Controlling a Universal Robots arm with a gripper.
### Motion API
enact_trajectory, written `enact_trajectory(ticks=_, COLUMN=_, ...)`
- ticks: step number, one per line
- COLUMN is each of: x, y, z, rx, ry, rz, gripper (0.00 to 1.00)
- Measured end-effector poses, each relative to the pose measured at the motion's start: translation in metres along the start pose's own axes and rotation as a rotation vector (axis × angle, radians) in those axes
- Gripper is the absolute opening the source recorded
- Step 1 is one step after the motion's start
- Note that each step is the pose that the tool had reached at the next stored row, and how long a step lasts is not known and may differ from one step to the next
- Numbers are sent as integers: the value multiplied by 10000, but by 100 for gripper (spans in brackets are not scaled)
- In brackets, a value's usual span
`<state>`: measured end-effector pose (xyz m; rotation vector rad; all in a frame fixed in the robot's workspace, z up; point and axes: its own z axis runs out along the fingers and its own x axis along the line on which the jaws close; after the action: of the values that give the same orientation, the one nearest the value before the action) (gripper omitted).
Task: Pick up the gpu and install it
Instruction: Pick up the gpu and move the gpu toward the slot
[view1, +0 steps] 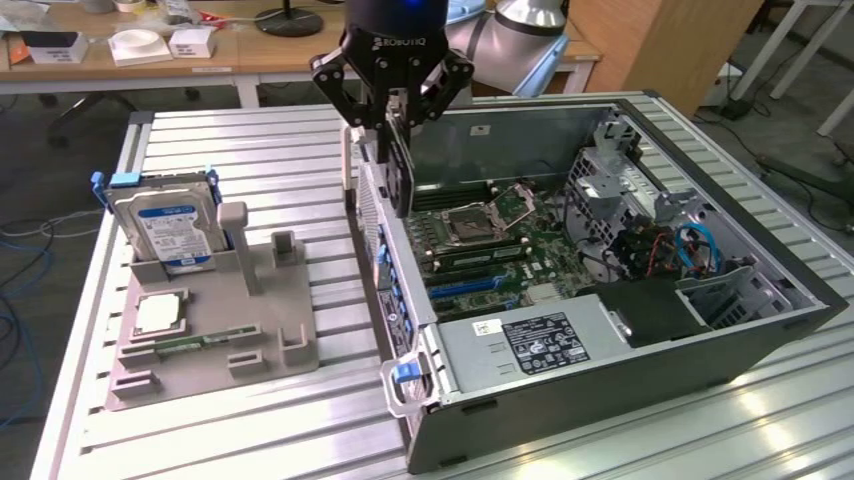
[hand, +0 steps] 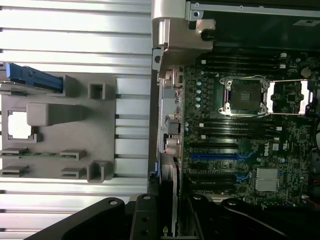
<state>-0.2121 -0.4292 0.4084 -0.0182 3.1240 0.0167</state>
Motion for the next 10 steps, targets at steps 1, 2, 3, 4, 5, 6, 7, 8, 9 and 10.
enact_trajectory(ticks=1, x=-6, y=0, z=0, rx=0, ry=0, rz=-1, gripper=27)
enact_trajectory(ticks=2, x=-13, y=0, z=0, rx=0, ry=0, rz=-1, gripper=27)
enact_trajectory(ticks=3, x=-19, y=0, z=0, rx=0, ry=0, rz=-1, gripper=27)
enact_trajectory(ticks=4, x=-25, y=-1, z=0, rx=1, ry=0, rz=-1, gripper=27)
enact_trajectory(ticks=5, x=-30, y=-1, z=0, rx=1, ry=0, rz=-2, gripper=27)
enact_trajectory(ticks=6, x=-35, y=-1, z=1, rx=0, ry=0, rz=-1, gripper=27)
enact_trajectory(ticks=7, x=-40, y=-1, z=0, rx=1, ry=0, rz=-2, gripper=27)
enact_trajectory(ticks=8, x=-46, y=-1, z=1, rx=0, ry=0, rz=-2, gripper=27)
enact_trajectory(ticks=9, x=-52, y=-1, z=1, rx=1, ry=0, rz=-2, gripper=27)
enact_trajectory(ticks=10, x=-58, y=-1, z=1, rx=1, ry=1, rz=-1, gripper=27)
